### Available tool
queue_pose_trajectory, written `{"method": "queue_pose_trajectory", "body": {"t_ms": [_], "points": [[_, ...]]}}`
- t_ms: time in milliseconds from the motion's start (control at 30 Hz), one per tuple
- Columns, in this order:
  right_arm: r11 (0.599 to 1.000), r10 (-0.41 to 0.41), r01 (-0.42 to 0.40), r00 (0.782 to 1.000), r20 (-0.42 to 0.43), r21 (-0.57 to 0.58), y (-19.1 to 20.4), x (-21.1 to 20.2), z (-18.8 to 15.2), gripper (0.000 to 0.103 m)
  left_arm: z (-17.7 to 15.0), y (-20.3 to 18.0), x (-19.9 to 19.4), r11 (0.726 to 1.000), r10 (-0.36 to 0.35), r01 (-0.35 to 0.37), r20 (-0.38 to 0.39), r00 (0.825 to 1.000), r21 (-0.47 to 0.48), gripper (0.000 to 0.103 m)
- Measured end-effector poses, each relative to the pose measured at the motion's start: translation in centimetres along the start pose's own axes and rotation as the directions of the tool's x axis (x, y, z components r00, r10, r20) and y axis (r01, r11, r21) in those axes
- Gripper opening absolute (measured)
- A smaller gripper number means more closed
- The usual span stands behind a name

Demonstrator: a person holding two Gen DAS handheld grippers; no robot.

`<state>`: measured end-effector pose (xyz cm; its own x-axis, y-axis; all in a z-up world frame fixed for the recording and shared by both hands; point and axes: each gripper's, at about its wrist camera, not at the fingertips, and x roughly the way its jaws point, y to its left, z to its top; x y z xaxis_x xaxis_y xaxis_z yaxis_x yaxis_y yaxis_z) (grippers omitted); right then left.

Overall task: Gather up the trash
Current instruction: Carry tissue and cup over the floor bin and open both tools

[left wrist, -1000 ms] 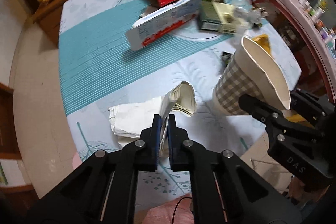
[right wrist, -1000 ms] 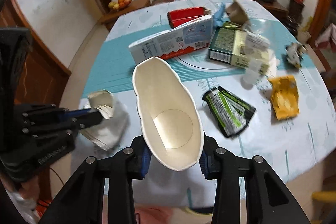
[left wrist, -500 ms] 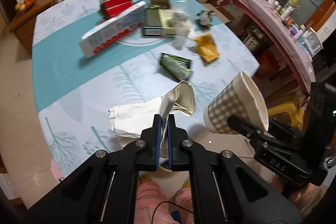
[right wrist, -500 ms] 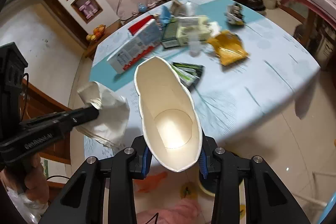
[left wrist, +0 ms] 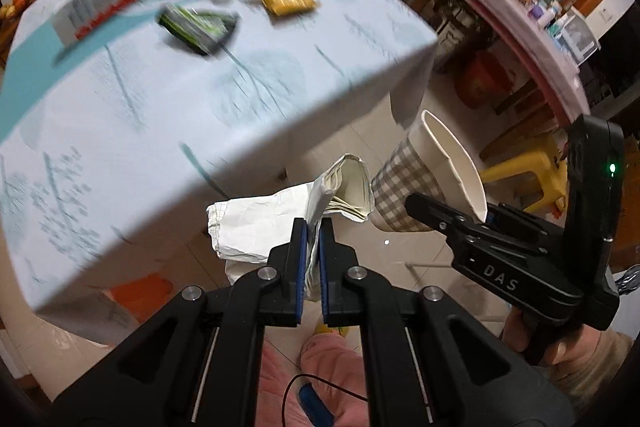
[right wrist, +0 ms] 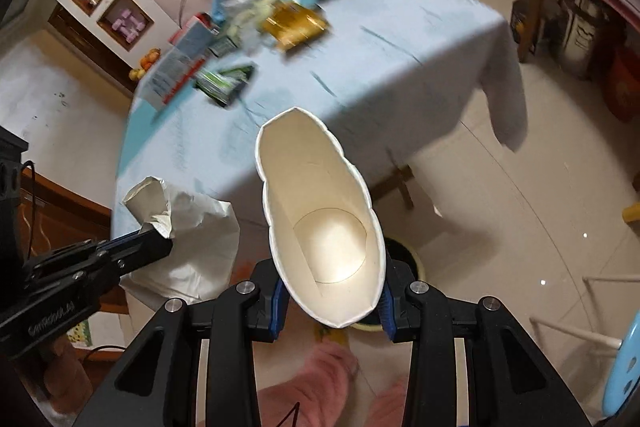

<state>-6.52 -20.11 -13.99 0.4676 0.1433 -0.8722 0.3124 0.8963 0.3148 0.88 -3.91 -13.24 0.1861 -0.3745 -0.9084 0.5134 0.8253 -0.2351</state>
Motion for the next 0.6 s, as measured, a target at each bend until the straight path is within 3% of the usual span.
{"method": "queue_pose_trajectory", "body": {"t_ms": [200, 367, 600], "points": [[1.0, -0.01, 0.011, 0.999, -0.053, 0.014, -5.4, 5.1, -3.8, 0.038, -4.0, -2.0, 7.7, 0.999, 0.044, -0.043, -0.046, 0.998, 0.016, 0.004], [1.0, -0.013, 0.015, 0.994, -0.107, 0.014, -8.9, 12.1, -7.0, 0.039, -6.3, -2.0, 15.4, 0.999, 0.053, -0.054, -0.059, 0.997, -0.01, 0.004], [0.998, -0.058, 0.055, 0.978, -0.202, -0.021, -12.3, 22.5, -11.9, 0.041, -8.4, -1.4, 24.1, 0.993, 0.114, -0.113, -0.069, 0.991, 0.023, 0.004]]}}
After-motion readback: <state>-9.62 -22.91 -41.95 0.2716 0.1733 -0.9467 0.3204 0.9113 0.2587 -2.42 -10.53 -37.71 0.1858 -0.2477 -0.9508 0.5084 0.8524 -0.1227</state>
